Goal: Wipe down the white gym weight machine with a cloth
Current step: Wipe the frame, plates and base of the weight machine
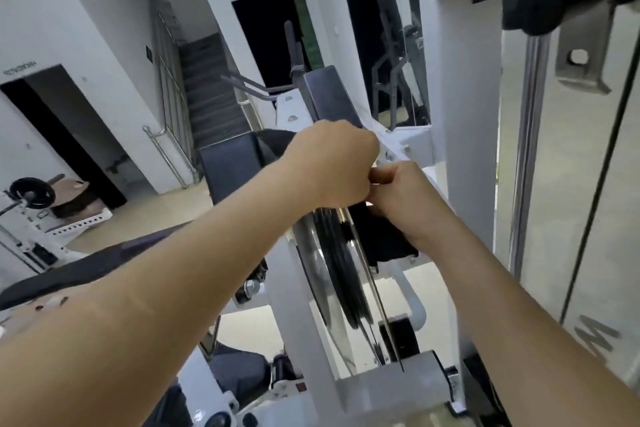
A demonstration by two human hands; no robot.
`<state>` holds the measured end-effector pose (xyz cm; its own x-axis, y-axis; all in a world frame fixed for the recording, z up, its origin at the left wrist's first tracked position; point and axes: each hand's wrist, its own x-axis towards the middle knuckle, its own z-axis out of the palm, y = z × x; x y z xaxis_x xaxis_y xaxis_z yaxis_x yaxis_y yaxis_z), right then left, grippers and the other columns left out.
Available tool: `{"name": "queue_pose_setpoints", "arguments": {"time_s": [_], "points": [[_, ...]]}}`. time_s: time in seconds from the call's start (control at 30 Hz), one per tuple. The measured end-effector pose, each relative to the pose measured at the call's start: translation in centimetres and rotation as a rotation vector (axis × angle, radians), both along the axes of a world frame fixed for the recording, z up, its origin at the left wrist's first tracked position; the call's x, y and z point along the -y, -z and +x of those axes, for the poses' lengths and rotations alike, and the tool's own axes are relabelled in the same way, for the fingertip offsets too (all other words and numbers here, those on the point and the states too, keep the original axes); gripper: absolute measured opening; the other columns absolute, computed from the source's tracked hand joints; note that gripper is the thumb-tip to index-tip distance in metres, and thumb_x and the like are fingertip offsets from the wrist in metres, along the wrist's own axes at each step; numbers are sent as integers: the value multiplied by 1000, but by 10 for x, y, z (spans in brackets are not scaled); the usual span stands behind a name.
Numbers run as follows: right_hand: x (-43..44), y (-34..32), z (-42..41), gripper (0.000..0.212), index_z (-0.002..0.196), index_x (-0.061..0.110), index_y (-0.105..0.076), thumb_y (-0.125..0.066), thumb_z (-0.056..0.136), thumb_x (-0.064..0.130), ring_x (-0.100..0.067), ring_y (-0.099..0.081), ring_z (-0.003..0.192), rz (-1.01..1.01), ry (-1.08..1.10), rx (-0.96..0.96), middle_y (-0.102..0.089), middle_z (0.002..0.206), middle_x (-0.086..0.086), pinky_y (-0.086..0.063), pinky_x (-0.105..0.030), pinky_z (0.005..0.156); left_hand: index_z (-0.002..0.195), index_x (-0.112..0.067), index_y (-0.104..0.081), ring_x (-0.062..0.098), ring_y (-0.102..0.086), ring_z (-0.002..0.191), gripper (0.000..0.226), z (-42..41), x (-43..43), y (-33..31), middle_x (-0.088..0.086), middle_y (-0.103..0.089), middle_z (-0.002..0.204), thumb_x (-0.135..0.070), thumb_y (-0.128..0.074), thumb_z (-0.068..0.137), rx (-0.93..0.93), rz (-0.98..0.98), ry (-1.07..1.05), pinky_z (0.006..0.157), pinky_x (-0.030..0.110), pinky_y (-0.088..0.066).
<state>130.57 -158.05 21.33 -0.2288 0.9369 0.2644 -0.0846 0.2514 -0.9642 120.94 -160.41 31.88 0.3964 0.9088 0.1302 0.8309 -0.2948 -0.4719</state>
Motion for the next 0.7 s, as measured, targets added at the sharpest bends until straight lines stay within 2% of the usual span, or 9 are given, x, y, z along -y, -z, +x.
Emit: {"name": "queue_pose_setpoints", "arguments": {"time_s": [0.07,0.1,0.13,0.2,0.27,0.33,0.43,0.53,0.7], "points": [[15,26,12,23,68,15,-75,-63,85,8,-16,-51,58,-51,-97,-81,-56,60,-9,-45,-23,57,67,-21,-51,24,-53,74,12,3,30,25,-2,-55,69,-17,-45,77,-39,63,54,75,32,-40],[21,39,19,28,69,15,-76,-60,89,4,-14,-57,58,-72,-169,-116,-62,62,-4,-47,-20,57,64,-23,-50,22,-55,79,16,7,44,41,-2,-62,76,-22,-45,80,-86,86,101,94,36,-36],[27,51,26,30,73,13,-76,-56,92,1,-12,-62,60,-86,-238,-115,-67,64,-2,-50,-18,58,70,-23,-56,23,-58,89,19,11,57,57,1,-67,88,-26,-45,85,-162,80,126,109,39,-25],[33,68,37,27,82,9,-77,-54,93,0,-11,-67,68,-117,-313,-62,-72,72,-5,-52,-18,62,108,-10,-65,33,-52,118,30,19,73,89,15,-63,120,-23,-40,96,-282,27,69,118,47,-4],[32,78,43,24,85,9,-78,-57,90,-2,-14,-70,75,-188,-280,-112,-73,80,-9,-53,-19,64,130,4,-49,42,-41,130,39,28,81,107,26,-50,135,-14,-31,101,-337,-11,-38,117,50,1],[30,80,43,22,85,10,-78,-61,88,-4,-18,-72,79,-231,-164,-218,-75,84,-11,-54,-19,65,136,9,-38,46,-39,131,43,36,89,115,31,-44,140,-8,-26,99,-295,0,-128,117,51,-6],[23,64,38,16,88,7,-74,-61,89,-3,-19,-73,78,-285,-40,-486,-75,84,-10,-55,-20,64,135,0,-49,42,-51,125,55,52,99,111,27,-44,142,-17,-22,91,-159,66,-204,112,48,-32],[24,51,32,14,88,10,-68,-57,94,3,-16,-70,72,-300,-59,-616,-72,80,-6,-57,-23,64,120,-6,-56,41,-49,127,48,60,100,112,21,-47,143,-17,-24,86,4,181,-168,102,51,-43],[57,78,29,41,75,18,-66,-38,103,6,0,-67,56,-403,-393,-491,-70,60,10,-53,-15,49,100,0,-59,31,-56,84,39,58,103,130,18,-60,97,2,-22,89,128,336,-116,72,38,-49]]}}
